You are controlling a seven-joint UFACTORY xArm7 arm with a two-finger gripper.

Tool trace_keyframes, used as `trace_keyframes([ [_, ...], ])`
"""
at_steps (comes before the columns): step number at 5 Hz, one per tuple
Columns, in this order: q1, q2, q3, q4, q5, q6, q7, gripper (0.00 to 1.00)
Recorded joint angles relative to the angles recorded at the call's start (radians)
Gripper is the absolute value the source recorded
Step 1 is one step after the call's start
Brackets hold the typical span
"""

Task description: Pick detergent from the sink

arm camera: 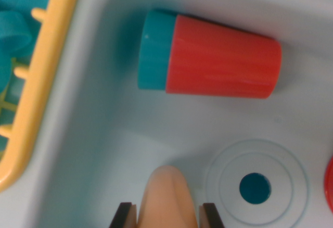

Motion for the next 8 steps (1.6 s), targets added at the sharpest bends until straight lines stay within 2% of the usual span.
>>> trace_keyframes([
  [1, 0.0001, -0.005, 0.000, 0.014, -0.0016, 0.019, 0.002, 1.00],
  [2, 0.0001, -0.005, 0.000, 0.014, -0.0016, 0.019, 0.002, 1.00],
  [3, 0.0001, -0.012, 0.000, 0.031, -0.0036, 0.043, 0.005, 1.00],
  [4, 0.0001, -0.012, 0.000, 0.031, -0.0036, 0.043, 0.005, 1.00],
  [5, 0.0002, -0.021, 0.000, 0.053, -0.0060, 0.073, 0.009, 1.00],
  [6, 0.0002, -0.021, 0.000, 0.053, -0.0060, 0.073, 0.009, 1.00],
  [7, 0.0004, -0.030, 0.000, 0.076, -0.0086, 0.105, 0.012, 1.00],
  [8, 0.0004, -0.030, 0.000, 0.076, -0.0086, 0.105, 0.012, 1.00],
])
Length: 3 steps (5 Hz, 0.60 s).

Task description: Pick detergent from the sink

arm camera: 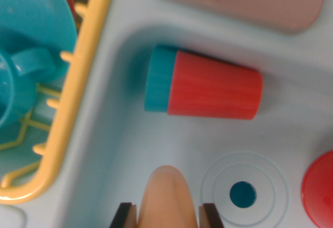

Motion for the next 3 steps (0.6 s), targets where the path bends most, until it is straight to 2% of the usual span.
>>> trace_keyframes([
  [1, 0.0001, -0.011, 0.000, 0.027, -0.0031, 0.038, 0.004, 1.00],
  [2, 0.0001, -0.011, 0.000, 0.027, -0.0031, 0.038, 0.004, 1.00],
  [3, 0.0003, -0.022, 0.000, 0.057, -0.0065, 0.078, 0.009, 1.00],
])
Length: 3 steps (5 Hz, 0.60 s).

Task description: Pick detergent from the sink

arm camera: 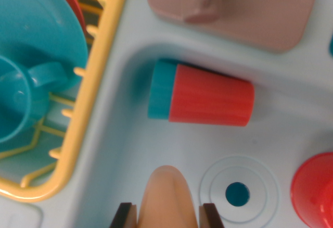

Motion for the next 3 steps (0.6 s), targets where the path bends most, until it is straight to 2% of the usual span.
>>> trace_keyframes([
  [1, 0.0000, 0.000, 0.000, 0.000, 0.0000, 0.000, 0.000, 1.00],
  [2, 0.0001, -0.012, 0.000, 0.031, -0.0036, 0.043, 0.005, 1.00],
  [3, 0.0001, -0.012, 0.000, 0.031, -0.0036, 0.043, 0.005, 1.00],
])
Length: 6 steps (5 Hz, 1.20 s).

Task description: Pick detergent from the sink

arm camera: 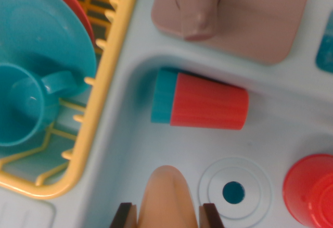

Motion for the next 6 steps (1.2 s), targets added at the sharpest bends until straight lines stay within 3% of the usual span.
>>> trace_keyframes([
  [1, 0.0002, -0.013, 0.000, 0.033, -0.0037, 0.045, 0.005, 1.00],
  [2, 0.0002, -0.013, 0.000, 0.033, -0.0037, 0.045, 0.005, 1.00],
  [3, 0.0003, -0.026, 0.000, 0.066, -0.0075, 0.092, 0.011, 1.00],
  [4, 0.0003, -0.026, 0.000, 0.066, -0.0075, 0.092, 0.011, 1.00],
  [5, 0.0005, -0.039, -0.001, 0.101, -0.0114, 0.139, 0.016, 1.00],
  [6, 0.0005, -0.039, -0.001, 0.101, -0.0114, 0.139, 0.016, 1.00],
])
